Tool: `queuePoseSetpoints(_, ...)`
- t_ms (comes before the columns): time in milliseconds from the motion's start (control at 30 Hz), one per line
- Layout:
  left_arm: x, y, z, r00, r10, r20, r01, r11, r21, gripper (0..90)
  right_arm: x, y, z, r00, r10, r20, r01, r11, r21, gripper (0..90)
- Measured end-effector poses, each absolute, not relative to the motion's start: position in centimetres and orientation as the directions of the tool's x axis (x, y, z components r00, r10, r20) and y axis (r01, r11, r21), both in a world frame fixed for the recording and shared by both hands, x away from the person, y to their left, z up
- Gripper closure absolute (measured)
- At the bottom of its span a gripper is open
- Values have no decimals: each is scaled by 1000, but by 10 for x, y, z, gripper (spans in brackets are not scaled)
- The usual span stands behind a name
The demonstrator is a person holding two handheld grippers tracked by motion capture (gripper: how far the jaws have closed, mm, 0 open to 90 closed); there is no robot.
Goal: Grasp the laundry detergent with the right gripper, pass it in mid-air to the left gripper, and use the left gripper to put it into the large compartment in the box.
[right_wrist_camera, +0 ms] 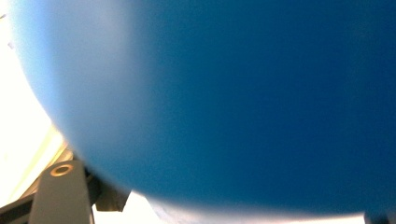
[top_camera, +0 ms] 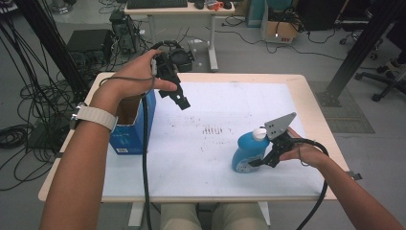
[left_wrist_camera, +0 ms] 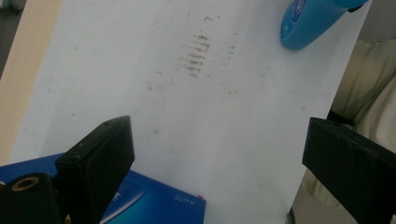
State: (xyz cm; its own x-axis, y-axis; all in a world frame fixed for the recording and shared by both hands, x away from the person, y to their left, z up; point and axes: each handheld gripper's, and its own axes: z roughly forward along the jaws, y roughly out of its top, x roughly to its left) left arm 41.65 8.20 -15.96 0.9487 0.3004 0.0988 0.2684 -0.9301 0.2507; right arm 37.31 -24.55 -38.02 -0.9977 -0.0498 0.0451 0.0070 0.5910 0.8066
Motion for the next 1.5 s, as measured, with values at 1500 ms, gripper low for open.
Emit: queuePoseSetpoints(1500,417,82,-162,948,305,93,274,-927,255,96,375,-245,-388,-996,-86,21,-29,541,841,425)
